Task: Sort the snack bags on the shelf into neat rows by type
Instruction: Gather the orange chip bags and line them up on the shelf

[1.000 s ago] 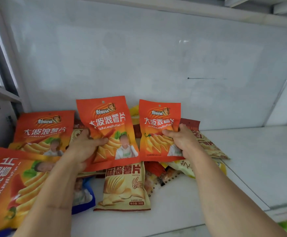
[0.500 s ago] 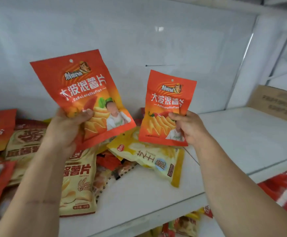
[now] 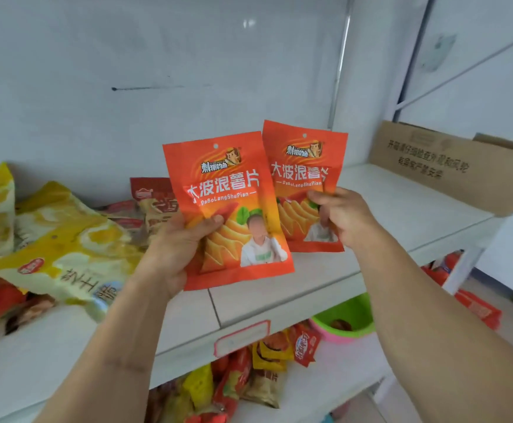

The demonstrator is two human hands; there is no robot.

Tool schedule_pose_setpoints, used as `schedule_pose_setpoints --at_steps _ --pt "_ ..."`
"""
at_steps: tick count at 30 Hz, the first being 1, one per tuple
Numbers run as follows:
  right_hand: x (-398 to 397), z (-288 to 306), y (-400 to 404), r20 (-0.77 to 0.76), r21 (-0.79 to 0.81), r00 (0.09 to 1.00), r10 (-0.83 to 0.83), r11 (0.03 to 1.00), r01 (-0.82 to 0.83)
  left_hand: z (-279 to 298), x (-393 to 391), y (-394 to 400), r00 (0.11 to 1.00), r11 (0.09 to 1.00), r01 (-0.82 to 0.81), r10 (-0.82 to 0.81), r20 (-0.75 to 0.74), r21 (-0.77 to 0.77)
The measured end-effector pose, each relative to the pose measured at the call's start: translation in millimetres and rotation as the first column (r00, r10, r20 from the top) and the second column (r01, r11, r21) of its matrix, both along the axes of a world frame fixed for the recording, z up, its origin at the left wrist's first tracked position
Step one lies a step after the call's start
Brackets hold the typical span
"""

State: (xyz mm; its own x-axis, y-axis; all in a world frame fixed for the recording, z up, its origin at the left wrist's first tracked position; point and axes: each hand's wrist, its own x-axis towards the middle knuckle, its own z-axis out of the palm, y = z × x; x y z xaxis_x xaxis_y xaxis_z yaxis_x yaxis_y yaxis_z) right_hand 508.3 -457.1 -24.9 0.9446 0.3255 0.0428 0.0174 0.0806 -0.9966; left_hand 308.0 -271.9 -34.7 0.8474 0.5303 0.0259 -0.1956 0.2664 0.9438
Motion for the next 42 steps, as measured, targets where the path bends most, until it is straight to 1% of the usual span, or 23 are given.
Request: schedule_pose_setpoints --at_steps 5,9,11,13,20,24,27,31,33,36,38,40,42 --pt "59 -8 -54 0.001 -0.040 0.998 -0.056 0.998 0.056 1 67 -51 0.997 0.997 0.075 -0.075 -0.035 -0.002" --pt "113 -9 -82 -0.009 -0.048 0.997 -0.080 0.996 0.080 7 134 -74 0.994 0.996 0.085 -0.086 -0.072 -0.020" --pt "143 -10 -92 0.000 -0.043 0.996 -0.088 0.995 0.088 11 170 -83 0.993 0.996 0.090 -0.090 -0.070 -0.008" --pt "174 -8 -97 0.007 -0.077 0.995 -0.095 0.992 0.096 13 202 -89 0.993 0.996 0.088 -0.089 -0.077 -0.008" --pt "278 -3 -113 -0.018 -0.148 0.994 -0.104 0.984 0.100 9 283 -106 0.983 0.996 0.078 -0.083 -0.167 -0.040" --pt "336 -6 -117 -0.009 -0.151 0.999 -0.041 0.988 0.039 3 318 -121 0.980 1.000 0.029 -0.029 -0.195 -0.005" --pt "375 -6 -117 0.037 -0.150 0.998 0.048 0.988 -0.042 -1 342 -139 0.977 0.999 -0.022 0.026 -0.209 0.023" --pt "418 -8 -117 0.040 -0.186 0.988 0.152 0.972 -0.142 -3 372 -172 0.967 0.993 -0.116 0.118 -0.226 0.022" --pt "428 -6 -117 0.005 -0.183 0.981 0.192 0.965 -0.188 -4 388 -189 0.959 0.986 -0.164 0.162 -0.230 0.012" --pt "436 -8 -117 -0.061 -0.200 0.977 0.204 0.957 -0.213 -10 412 -208 0.945 0.975 -0.223 0.214 -0.248 -0.010" --pt "440 -17 -113 -0.105 -0.213 0.973 0.203 0.952 -0.222 -17 428 -214 0.928 0.967 -0.252 0.249 -0.276 0.027" --pt "443 -21 -109 -0.116 -0.209 0.973 0.201 0.953 -0.221 -24 443 -217 0.902 0.954 -0.280 0.300 -0.310 0.108" --pt "448 -21 -107 -0.116 -0.168 0.964 0.239 0.952 -0.256 -29 457 -218 0.868 0.927 -0.322 0.370 -0.330 0.192"
